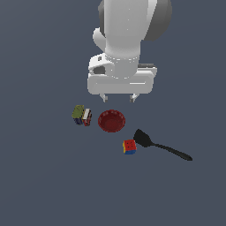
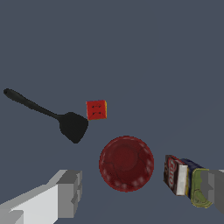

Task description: Pick up a designated object from a clutter of objects.

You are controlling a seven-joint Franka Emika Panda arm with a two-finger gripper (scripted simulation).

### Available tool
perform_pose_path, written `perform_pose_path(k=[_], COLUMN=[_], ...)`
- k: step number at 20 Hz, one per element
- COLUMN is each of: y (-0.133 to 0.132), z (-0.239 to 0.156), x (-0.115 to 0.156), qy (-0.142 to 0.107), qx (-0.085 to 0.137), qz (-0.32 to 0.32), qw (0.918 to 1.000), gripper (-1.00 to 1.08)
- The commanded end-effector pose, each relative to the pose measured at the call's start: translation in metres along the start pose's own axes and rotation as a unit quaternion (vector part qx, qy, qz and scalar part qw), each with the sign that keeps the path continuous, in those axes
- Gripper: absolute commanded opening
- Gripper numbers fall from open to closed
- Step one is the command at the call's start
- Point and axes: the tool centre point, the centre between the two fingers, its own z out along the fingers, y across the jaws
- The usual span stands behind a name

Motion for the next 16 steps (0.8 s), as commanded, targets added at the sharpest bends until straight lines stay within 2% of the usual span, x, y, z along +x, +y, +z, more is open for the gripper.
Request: perform_pose_path(k=[1, 10, 16], y=[0.000, -0.026, -0.027], z=[0.000, -0.003, -0.002], x=[0.000, 0.009, 0.009], qy=[0.000, 0.011, 0.011], qx=[0.000, 0.000, 0.000], qz=[0.000, -0.028, -0.028], qw=[1.0000, 0.9996, 0.9995], gripper=[1.00, 1.00, 1.00])
